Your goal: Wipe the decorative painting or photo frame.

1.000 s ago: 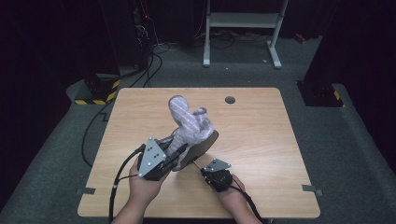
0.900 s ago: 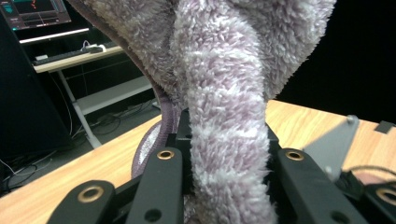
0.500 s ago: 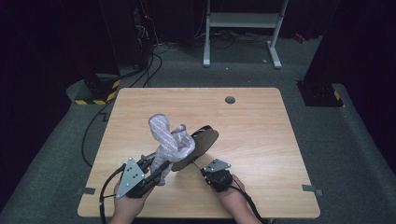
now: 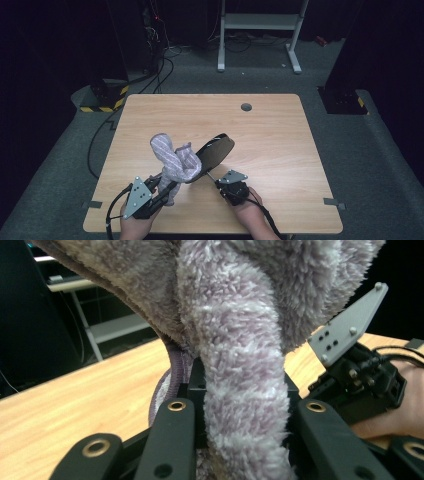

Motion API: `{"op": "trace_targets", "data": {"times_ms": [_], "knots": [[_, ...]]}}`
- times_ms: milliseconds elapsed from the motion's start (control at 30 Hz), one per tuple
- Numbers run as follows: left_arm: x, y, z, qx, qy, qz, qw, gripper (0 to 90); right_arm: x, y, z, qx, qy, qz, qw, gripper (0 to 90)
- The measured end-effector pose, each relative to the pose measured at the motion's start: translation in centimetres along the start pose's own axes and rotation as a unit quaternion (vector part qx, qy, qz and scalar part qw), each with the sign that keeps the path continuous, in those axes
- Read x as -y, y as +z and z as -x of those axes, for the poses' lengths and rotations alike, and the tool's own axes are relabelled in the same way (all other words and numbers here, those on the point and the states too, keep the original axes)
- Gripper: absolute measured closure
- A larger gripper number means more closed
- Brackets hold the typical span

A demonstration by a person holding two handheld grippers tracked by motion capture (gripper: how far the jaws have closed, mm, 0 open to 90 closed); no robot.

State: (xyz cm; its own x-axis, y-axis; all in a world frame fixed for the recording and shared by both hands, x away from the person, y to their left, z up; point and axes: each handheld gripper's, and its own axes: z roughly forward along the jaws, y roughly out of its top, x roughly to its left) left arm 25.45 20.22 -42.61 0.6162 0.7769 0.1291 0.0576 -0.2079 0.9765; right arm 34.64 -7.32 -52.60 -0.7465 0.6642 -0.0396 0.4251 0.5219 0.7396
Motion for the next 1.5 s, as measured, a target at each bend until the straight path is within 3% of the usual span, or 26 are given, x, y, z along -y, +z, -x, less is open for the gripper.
{"op": "trace_targets", "data": {"times_ms": [133, 300, 367, 600, 967, 1333, 1500], "knots": [[-1.2, 0.6, 0.0, 0.009, -0.008, 0.02, 0.9997, 69.9, 0.0, 0.0, 0.0, 0.002, -0.001, 0.0, 1.0, 88.5], [-3.2, 1.7, -0.2, 0.026, 0.0, 0.023, 0.9994, 68.8, 0.0, 0.0, 0.0, 0.0, 0.004, -0.001, 1.0, 88.3], [-3.4, 1.8, -0.3, 0.019, 0.008, 0.026, 0.9994, 68.7, 0.0, 0.0, -0.1, 0.001, 0.005, -0.001, 1.0, 88.3], [-0.9, 1.0, -1.2, 0.026, -0.029, 0.03, 0.9988, 68.9, 0.0, 0.0, -0.1, 0.003, -0.001, 0.0, 1.0, 88.3], [2.9, 1.1, -0.9, 0.022, -0.024, -0.014, 0.9994, 69.6, 0.0, 0.0, 0.0, 0.001, 0.001, 0.0, 1.0, 88.1], [4.6, 2.2, -0.8, 0.025, -0.023, -0.053, 0.998, 69.7, 0.0, 0.0, -0.1, 0.002, -0.001, 0.001, 1.0, 88.1], [4.6, 2.2, -0.7, 0.024, -0.033, -0.048, 0.998, 69.6, 0.0, 0.0, -0.1, 0.002, -0.001, 0.001, 1.0, 88.1]]}}
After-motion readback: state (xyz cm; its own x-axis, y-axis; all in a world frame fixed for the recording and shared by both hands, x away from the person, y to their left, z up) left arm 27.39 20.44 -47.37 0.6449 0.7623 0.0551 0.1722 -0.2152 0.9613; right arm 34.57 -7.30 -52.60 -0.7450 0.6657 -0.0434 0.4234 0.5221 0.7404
